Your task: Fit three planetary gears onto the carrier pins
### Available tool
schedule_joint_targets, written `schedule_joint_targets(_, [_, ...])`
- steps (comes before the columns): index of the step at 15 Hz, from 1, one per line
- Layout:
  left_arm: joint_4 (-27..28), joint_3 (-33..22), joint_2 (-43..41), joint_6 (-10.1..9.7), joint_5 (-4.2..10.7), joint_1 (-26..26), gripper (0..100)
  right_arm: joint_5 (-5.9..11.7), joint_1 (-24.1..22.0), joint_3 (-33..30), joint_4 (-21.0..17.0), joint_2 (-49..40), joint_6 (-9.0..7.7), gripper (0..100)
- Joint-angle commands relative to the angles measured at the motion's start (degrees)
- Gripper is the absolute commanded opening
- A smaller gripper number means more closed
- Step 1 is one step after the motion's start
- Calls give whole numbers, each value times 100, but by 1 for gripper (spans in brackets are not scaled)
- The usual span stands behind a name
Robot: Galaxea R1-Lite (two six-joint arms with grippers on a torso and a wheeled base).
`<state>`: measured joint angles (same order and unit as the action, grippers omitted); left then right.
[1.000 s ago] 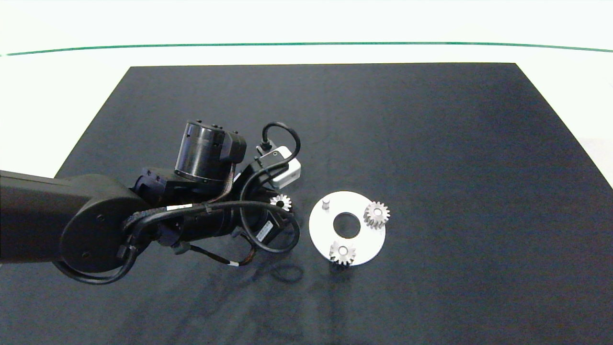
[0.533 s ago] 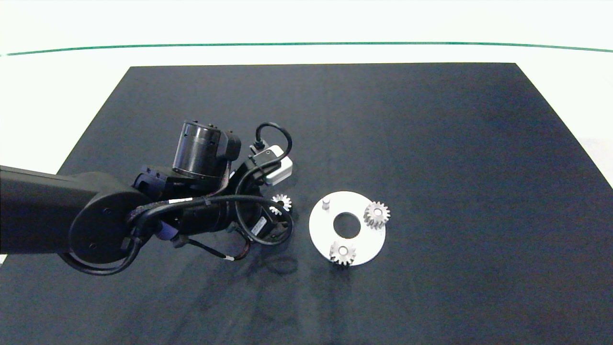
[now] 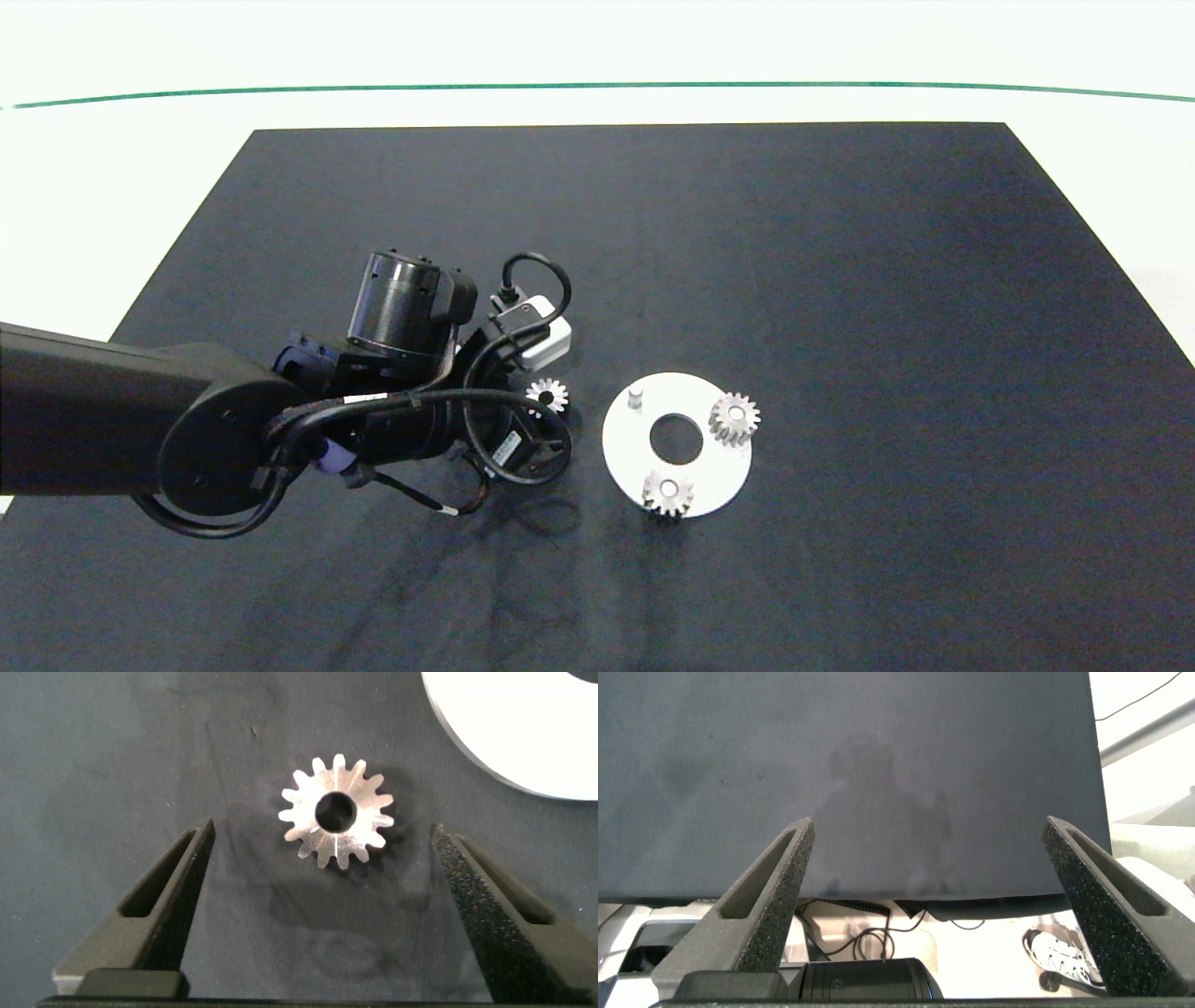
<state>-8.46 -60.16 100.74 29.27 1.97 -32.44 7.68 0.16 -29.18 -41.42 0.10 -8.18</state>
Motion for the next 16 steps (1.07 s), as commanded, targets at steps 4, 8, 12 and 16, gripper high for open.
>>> schedule_joint_targets(4, [-15,4,42,17,5,-17,83,5,2,0,-24,-1,-8,100])
schedule_joint_targets(8, [-42,4,103,9,-4,-17,75,5,2,0,-24,-1,-17,100])
schedule_joint_targets(12, [-50,-84,174,0,-4,-43,68,5,2,0,-24,8,-17,100])
schedule_joint_targets(16, [-24,-233,200,0,-4,-34,59,5,2,0,-24,8,-17,100])
